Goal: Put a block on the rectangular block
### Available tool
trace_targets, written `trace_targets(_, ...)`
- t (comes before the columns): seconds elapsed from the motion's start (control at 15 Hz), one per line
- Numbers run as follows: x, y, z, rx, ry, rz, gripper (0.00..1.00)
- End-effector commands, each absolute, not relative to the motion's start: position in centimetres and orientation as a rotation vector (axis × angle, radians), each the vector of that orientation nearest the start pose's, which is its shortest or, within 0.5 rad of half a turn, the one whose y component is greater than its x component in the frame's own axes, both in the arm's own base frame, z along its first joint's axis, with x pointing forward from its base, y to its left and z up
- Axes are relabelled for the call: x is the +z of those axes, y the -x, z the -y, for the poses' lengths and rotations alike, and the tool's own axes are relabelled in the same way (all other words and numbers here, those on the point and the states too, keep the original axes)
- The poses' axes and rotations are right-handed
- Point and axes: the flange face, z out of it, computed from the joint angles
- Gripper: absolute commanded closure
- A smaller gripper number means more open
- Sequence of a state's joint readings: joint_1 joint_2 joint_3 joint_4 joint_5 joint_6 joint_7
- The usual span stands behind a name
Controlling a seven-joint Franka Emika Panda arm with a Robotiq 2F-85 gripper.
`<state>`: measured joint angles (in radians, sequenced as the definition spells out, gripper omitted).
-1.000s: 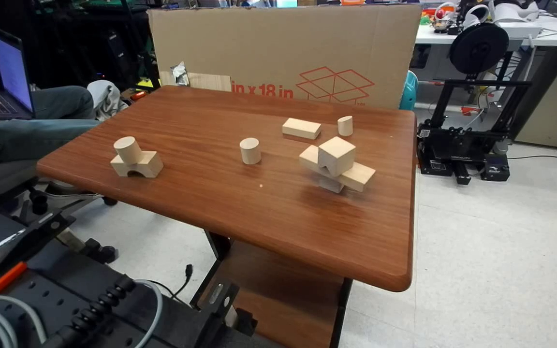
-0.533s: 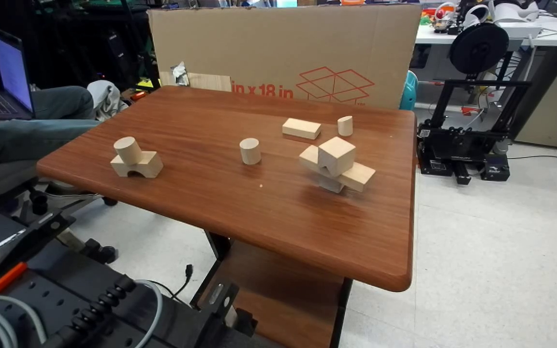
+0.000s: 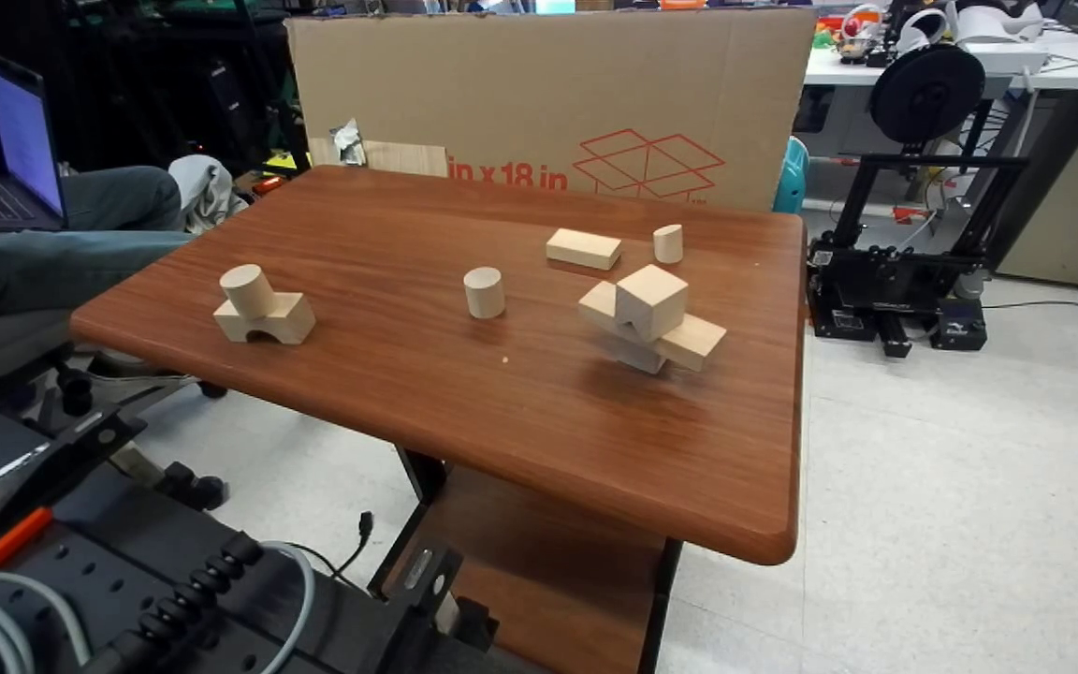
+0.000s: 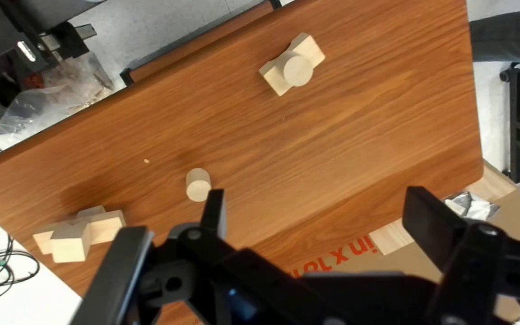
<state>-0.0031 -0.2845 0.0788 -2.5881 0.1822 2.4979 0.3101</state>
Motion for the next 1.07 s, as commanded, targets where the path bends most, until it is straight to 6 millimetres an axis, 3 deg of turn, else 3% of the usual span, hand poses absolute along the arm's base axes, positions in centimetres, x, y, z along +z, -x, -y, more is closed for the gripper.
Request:
trace_targets(0.0, 37.1, -44.9, -0.2, -0.262, 2.969, -0.520, 0.00)
trace_targets(0.33, 35.2, -45.7, 3.9, -0.239, 2.987, -0.509, 0.00)
trace_targets(0.67, 33.1, -47.4, 7.6, -0.226, 2.923, -0.702, 0.00)
trace_targets(1.0, 30.7, -49.4, 7.9, -0.175, 2.911, -0.741, 0.00)
